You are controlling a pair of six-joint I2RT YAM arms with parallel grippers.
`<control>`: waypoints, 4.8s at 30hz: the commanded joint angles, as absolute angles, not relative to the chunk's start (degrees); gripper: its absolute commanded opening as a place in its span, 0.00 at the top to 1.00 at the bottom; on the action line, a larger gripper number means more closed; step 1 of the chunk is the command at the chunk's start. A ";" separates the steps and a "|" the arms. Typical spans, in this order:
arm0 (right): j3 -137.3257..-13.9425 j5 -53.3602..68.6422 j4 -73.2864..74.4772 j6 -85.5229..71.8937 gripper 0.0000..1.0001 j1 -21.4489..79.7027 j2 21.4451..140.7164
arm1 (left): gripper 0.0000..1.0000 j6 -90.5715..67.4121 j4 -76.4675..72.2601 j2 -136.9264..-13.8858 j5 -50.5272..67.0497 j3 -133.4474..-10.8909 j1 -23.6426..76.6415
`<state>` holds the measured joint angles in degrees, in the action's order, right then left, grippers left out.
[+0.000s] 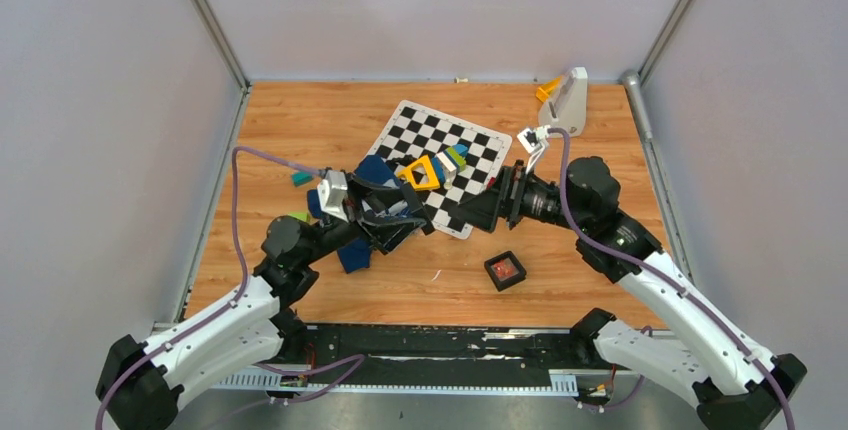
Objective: Remove the brooch from the garment
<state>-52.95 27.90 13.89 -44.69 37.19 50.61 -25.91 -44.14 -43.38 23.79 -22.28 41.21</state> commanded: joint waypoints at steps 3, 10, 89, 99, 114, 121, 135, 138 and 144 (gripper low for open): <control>-50.25 43.78 8.28 -21.29 0.02 37.20 47.49 | 1.00 -38.01 -27.77 -45.50 28.63 -30.36 41.10; -52.91 45.56 8.70 -22.59 0.13 37.35 53.91 | 1.00 -42.62 -27.25 -52.01 36.97 -35.54 40.96; -46.36 49.76 -5.80 -41.84 0.07 33.39 54.79 | 1.00 -63.58 -53.20 -63.78 45.76 -38.02 39.29; -45.61 53.40 -11.19 -46.55 0.48 33.31 54.33 | 1.00 -63.88 -54.80 -65.45 46.31 -38.15 39.30; -42.66 53.38 -21.18 -58.44 0.84 31.38 49.24 | 1.00 -68.35 -64.44 -65.82 47.62 -36.42 38.68; -42.10 54.75 -24.08 -60.89 0.90 31.12 49.45 | 1.00 -68.00 -64.35 -64.99 46.98 -35.53 38.68; -46.94 50.25 -7.65 -48.75 0.88 31.11 49.99 | 0.32 -64.13 -57.36 -63.19 44.47 -36.24 38.67; -46.68 49.58 -6.93 -48.03 0.88 31.11 50.62 | 0.19 -62.03 -53.83 -61.94 43.26 -36.55 38.68; -47.61 48.18 -3.79 -45.06 0.88 31.36 52.22 | 0.08 -59.96 -48.77 -61.40 42.00 -37.62 38.72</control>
